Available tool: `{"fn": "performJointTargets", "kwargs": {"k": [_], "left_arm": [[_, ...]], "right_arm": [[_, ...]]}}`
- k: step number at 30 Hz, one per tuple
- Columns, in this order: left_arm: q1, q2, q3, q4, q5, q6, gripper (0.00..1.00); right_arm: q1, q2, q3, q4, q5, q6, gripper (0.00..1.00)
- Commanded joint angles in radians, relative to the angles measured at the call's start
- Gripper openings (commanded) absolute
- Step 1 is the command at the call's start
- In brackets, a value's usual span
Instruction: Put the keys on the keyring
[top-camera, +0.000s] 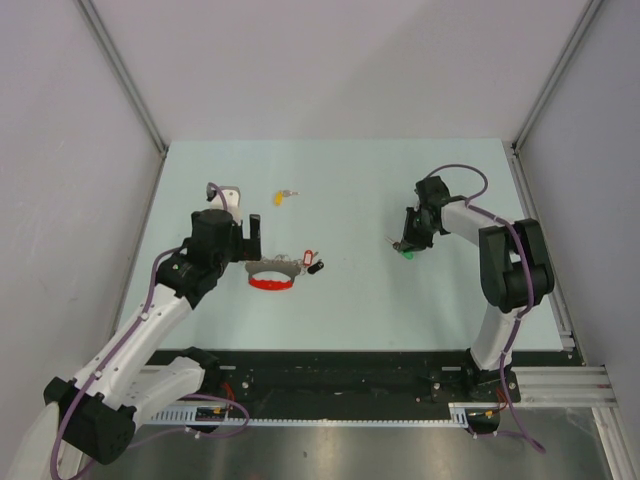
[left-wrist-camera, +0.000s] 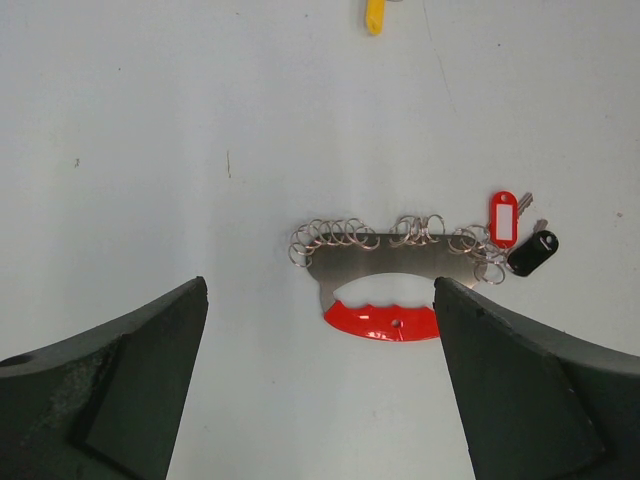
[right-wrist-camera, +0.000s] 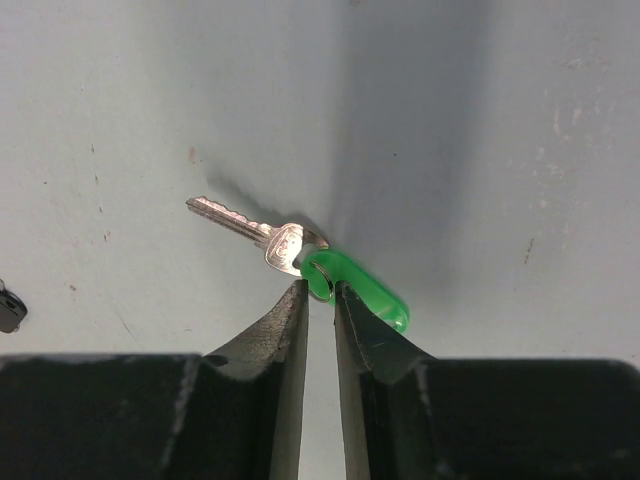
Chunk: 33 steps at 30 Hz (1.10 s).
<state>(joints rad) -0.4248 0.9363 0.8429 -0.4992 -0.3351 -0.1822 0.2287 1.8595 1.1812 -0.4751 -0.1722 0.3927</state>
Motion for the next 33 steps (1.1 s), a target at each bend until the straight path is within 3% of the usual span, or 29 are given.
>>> {"fn": "performJointTargets", "kwargs": {"k": [1,14,18,21,33], "left_arm": [[0.009,-0.002,-0.008,0.024,0.013,0.018,1.00],[0.011,-0.001,-0.010,0.025,0.019,0.020,1.00],[0.011,-0.001,-0.010,0.025,0.019,0.021,1.00],[0.011,-0.002,-0.010,0.025,0.022,0.021,1.00],[0.011,-0.027,-0.011,0.027,0.041,0.029,1.00]], "right_arm": [[0.006,0.038,0.005,0.010,0.017,0.002,0.21],[0.092,0.102,0.058,-0.056,0.212,-0.049,0.15],[0.115,0.107,0.064,-0.069,0.241,-0.063,0.08],[0.142,0.089,0.064,-0.063,0.252,-0.078,0.00],[0.339,-0.086,0.061,0.010,0.408,-0.291,0.00]]}}
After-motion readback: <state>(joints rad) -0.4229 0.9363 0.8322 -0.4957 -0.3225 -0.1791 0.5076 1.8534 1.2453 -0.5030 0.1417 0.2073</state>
